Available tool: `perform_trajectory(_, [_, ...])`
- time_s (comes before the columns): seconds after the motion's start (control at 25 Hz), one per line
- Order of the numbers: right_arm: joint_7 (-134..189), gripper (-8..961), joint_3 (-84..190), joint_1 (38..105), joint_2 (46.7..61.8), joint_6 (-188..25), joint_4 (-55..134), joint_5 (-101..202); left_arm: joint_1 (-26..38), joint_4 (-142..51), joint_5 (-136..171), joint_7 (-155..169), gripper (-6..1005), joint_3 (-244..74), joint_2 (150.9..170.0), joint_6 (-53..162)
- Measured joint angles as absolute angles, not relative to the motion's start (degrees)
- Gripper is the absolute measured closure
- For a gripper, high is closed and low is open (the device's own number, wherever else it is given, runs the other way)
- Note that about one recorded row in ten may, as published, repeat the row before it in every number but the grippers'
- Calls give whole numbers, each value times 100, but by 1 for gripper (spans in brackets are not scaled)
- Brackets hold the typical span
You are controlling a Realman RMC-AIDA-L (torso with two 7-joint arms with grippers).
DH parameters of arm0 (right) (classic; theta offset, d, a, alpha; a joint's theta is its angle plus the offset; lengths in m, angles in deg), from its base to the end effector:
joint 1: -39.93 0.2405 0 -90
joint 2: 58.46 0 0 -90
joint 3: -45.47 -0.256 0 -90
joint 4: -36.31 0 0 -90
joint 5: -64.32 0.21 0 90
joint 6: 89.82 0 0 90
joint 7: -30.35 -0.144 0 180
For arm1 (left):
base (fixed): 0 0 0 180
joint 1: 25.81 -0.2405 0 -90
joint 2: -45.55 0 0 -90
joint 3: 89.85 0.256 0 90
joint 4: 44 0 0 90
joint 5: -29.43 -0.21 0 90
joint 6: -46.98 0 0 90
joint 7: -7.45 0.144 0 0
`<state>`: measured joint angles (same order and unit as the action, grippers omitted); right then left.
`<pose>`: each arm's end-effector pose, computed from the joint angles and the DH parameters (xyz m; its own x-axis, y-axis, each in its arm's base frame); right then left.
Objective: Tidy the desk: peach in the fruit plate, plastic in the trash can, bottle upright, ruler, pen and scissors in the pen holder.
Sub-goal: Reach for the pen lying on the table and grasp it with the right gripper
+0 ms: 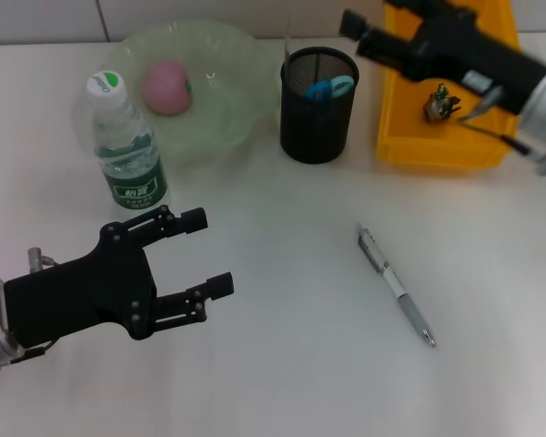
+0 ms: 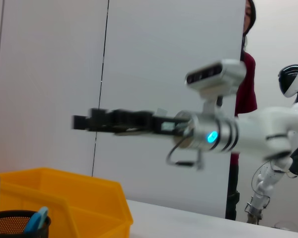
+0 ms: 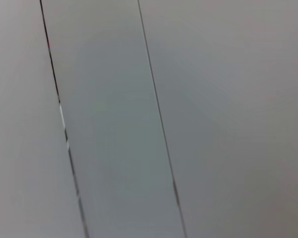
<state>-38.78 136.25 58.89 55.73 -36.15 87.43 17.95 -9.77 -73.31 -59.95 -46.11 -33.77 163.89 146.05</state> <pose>0.2024 0.3645 0.0051 0.6155 -0.1049 -0.7811 -0.5709 -0.7426 -0.3502 -0.2807 0.2436 -0.0164 0.7003 0.0962 0.7073 0.2983 -0.9397 -0.1675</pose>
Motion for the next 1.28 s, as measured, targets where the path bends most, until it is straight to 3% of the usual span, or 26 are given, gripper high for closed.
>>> perform_trajectory(0.08, [-5510,233,13072,5461,5570,-3616,9944,200,-954,-7334,-6011,-4631,197,-3377,16380,14623])
perform_trajectory(0.32, [-9420,110,11433,5287,6058,-1766,12795,-4569,-933,-7327,-6041,-4617,197,-3338,16381,14615])
perform_trajectory(0.68, [-12452,114,11278,6405,6073,1205,14103,-7458,-918,-7310,-6247,-4657,197,-3325,16384,14579])
perform_trajectory(1.28, [-13880,122,13193,6831,6123,795,13034,-8960,-868,-7313,-6364,-4636,197,-3322,16382,14529])
